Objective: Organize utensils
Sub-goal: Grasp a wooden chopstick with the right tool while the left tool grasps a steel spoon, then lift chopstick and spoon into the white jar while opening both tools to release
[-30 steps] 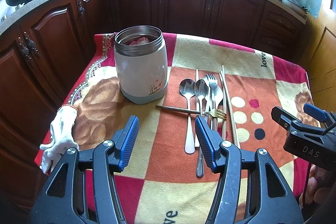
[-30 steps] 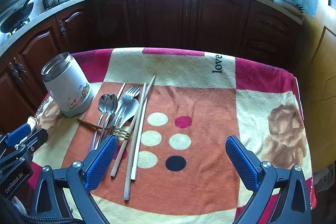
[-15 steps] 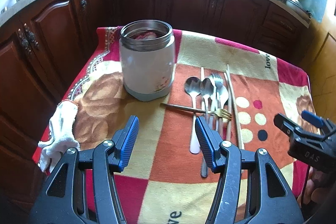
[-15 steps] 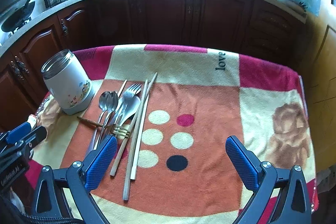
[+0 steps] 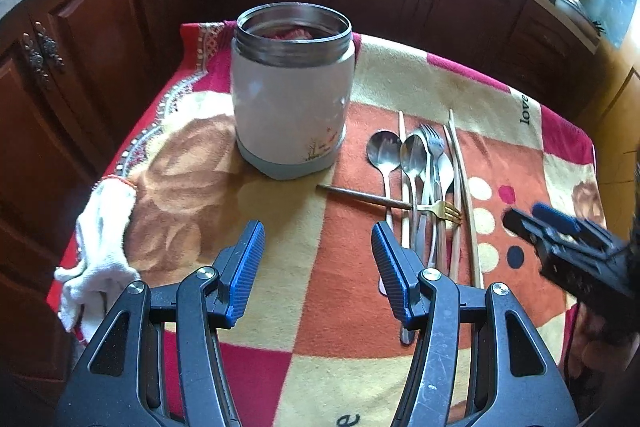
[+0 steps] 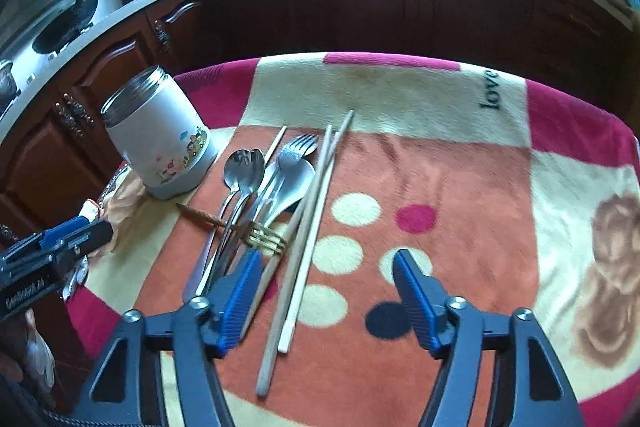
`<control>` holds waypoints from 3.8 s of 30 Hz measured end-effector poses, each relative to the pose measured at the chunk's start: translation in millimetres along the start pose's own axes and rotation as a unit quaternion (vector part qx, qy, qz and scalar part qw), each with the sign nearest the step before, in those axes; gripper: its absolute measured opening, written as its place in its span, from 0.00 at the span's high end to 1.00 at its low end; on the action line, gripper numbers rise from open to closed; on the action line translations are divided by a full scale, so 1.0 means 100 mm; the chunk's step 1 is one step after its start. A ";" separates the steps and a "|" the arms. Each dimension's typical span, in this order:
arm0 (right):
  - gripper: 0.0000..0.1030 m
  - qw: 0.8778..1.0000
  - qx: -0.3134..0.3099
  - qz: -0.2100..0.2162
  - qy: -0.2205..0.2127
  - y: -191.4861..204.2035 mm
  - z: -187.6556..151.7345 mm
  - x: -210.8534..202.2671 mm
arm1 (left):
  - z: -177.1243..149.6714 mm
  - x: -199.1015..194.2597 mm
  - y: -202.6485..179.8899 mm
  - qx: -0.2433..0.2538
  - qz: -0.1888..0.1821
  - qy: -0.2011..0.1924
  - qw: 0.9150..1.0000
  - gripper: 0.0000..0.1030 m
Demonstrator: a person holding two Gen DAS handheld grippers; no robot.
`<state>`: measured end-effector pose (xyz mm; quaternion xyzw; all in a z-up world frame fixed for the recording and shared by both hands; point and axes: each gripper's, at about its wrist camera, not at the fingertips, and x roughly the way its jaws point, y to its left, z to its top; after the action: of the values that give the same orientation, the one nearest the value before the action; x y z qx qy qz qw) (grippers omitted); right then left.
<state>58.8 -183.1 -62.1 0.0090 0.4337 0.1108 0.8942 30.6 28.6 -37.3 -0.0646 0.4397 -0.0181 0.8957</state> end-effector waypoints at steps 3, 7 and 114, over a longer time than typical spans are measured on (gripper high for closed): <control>0.47 1.000 0.002 0.010 0.011 -0.03 0.13 0.15 | 0.02 0.05 -0.06 0.009 -0.009 0.005 1.000 0.46; 0.55 0.999 0.014 0.026 0.026 -0.13 0.31 0.35 | 0.07 0.12 -0.15 0.017 -0.029 0.010 0.999 0.46; 0.95 0.955 -0.124 0.225 -0.148 1.26 2.00 -0.83 | 1.82 -0.60 0.80 -0.045 -0.020 -0.130 0.990 0.98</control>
<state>140.2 -61.2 141.1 0.0117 0.2664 0.3591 0.8944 135.6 131.3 109.7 -0.1157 0.3182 -0.0076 0.9409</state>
